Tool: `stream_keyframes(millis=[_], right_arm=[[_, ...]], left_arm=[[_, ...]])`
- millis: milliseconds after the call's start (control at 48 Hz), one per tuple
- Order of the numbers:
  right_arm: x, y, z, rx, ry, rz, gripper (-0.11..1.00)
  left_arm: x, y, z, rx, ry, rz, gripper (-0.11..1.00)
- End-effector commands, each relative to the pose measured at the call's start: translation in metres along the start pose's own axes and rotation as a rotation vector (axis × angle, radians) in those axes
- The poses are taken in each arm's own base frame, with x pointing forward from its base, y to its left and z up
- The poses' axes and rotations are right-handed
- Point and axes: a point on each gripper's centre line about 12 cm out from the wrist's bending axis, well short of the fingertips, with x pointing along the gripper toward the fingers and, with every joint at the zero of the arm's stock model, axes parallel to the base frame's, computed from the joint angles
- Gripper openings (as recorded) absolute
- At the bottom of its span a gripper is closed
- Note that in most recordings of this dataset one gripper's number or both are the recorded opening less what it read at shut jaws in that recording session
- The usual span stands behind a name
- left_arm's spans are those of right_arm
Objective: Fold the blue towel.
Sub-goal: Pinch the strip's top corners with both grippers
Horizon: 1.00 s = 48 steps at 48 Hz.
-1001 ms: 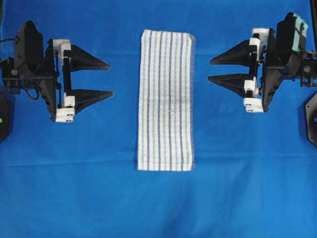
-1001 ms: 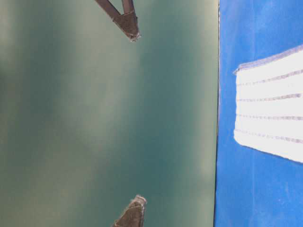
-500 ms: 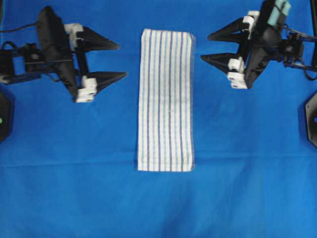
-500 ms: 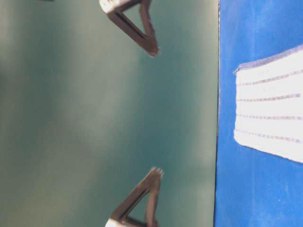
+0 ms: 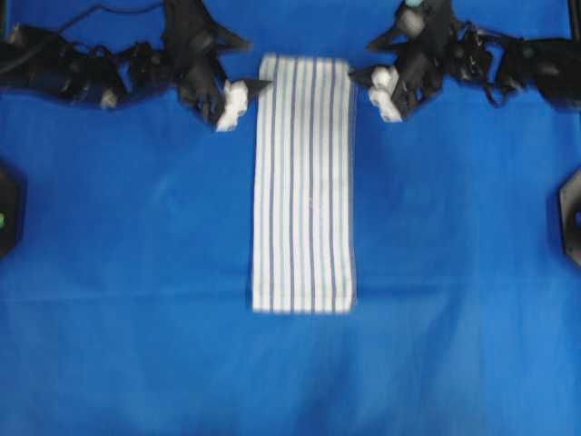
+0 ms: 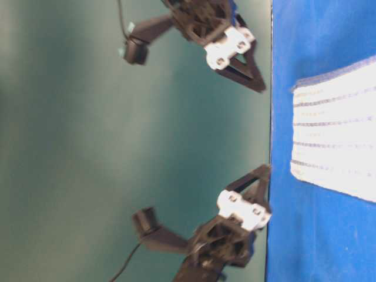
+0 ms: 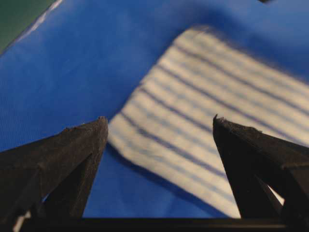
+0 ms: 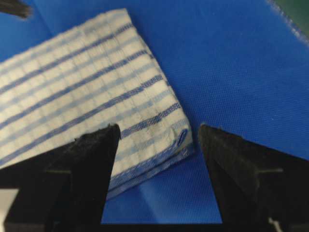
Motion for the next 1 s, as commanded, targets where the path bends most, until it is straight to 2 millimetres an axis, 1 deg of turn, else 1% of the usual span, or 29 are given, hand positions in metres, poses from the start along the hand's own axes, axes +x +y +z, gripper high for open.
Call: stream_keyframes(millis=[0,188,313,500,584,626,667,709,813,834,855,917,959,980], right_arm=[[0.009,-0.004,0.009,0.002,-0.025,-0.004,0.67],[0.029,-0.016,-0.003,0.013,0.021,-0.026,0.67],[0.037,-0.021,-0.012,0.019,0.042,-0.032,0.67],[0.045,-0.022,-0.018,0.022,0.062,-0.033,0.66],[0.046,-0.022,-0.019,0.019,0.064,-0.033,0.64],[0.046,-0.022,-0.02,0.017,0.067,-0.032,0.6],[0.046,-0.022,-0.02,0.016,0.067,-0.033,0.53],[0.046,-0.022,-0.021,0.011,0.069,-0.031,0.44],[0.046,-0.02,-0.021,0.0,0.071,-0.027,0.14],[0.046,-0.02,-0.021,-0.002,0.07,-0.025,0.1],[0.046,-0.02,-0.021,-0.002,0.071,-0.025,0.08],[0.046,-0.018,-0.022,-0.005,0.073,-0.022,0.08],[0.046,-0.017,-0.022,-0.006,0.073,-0.021,0.08],[0.046,-0.017,-0.021,-0.006,0.072,-0.021,0.08]], left_arm=[[0.013,0.007,0.006,-0.007,-0.024,0.015,0.91],[0.035,0.014,-0.005,-0.014,0.003,0.03,0.91],[0.047,0.017,-0.012,-0.016,0.02,0.035,0.91],[0.054,0.024,-0.018,-0.022,0.033,0.049,0.9],[0.054,0.025,-0.019,-0.024,0.036,0.051,0.86],[0.054,0.026,-0.019,-0.025,0.038,0.053,0.81],[0.054,0.025,-0.019,-0.022,0.039,0.051,0.73],[0.054,0.025,-0.02,-0.02,0.041,0.049,0.64],[0.055,0.021,-0.023,0.007,0.054,0.041,0.34],[0.055,0.021,-0.023,0.014,0.057,0.039,0.28],[0.055,0.021,-0.024,0.019,0.06,0.039,0.23],[0.055,0.019,-0.026,0.031,0.068,0.036,0.09],[0.055,0.019,-0.025,0.033,0.067,0.035,0.03],[0.054,0.019,-0.026,0.034,0.068,0.036,0.03]])
